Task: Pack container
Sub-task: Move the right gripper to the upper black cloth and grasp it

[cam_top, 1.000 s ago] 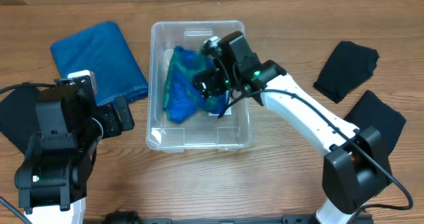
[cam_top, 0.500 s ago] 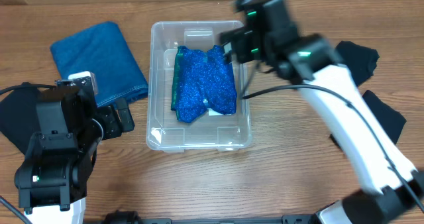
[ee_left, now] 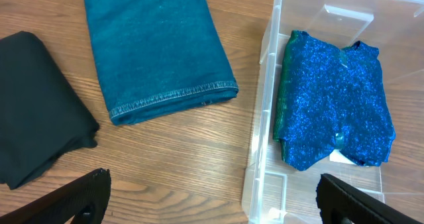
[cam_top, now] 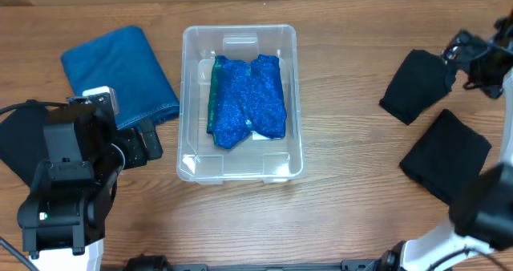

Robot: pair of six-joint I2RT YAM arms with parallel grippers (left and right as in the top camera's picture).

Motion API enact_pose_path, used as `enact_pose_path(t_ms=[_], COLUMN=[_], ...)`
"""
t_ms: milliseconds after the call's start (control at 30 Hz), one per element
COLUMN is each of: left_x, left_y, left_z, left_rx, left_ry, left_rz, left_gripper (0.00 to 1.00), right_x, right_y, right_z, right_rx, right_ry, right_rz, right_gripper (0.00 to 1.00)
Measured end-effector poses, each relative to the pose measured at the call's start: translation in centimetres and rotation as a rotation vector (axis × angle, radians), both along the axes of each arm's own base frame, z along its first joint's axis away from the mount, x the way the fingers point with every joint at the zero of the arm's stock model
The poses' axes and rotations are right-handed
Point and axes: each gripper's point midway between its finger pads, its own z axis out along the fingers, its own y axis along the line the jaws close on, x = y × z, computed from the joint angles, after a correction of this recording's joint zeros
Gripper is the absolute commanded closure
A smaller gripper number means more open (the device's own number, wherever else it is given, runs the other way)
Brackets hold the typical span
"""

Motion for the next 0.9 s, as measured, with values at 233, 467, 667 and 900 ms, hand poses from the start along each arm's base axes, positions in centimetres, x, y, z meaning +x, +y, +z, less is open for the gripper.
enact_pose_path(t_ms=[233, 467, 667, 900], left_x=[0.0, 0.0, 0.0, 0.0], left_y=[0.0, 0.0, 0.0, 0.0], left_z=[0.0, 0.0, 0.0, 0.0], left_rx=[0.000, 0.000, 0.000, 0.000], left_ry=[0.000, 0.000, -0.001, -0.001], left_rz=[0.000, 0.000, 0.000, 0.000], left_gripper=[0.00, 0.00, 0.00, 0.00], right_x=[-0.8, 1.1, 2.3, 2.5], right_y=[-1.4, -0.8, -0.9, -0.7], right_z=[-10.0, -12.9, -12.8, -14.4], right_rx=[0.130, 0.185, 0.179, 0.192], right_ry=[0.196, 0.162, 0.117, 0.131], right_rz=[-0.028, 0.020, 0.035, 0.039], right_gripper=[0.00, 0.00, 0.00, 0.00])
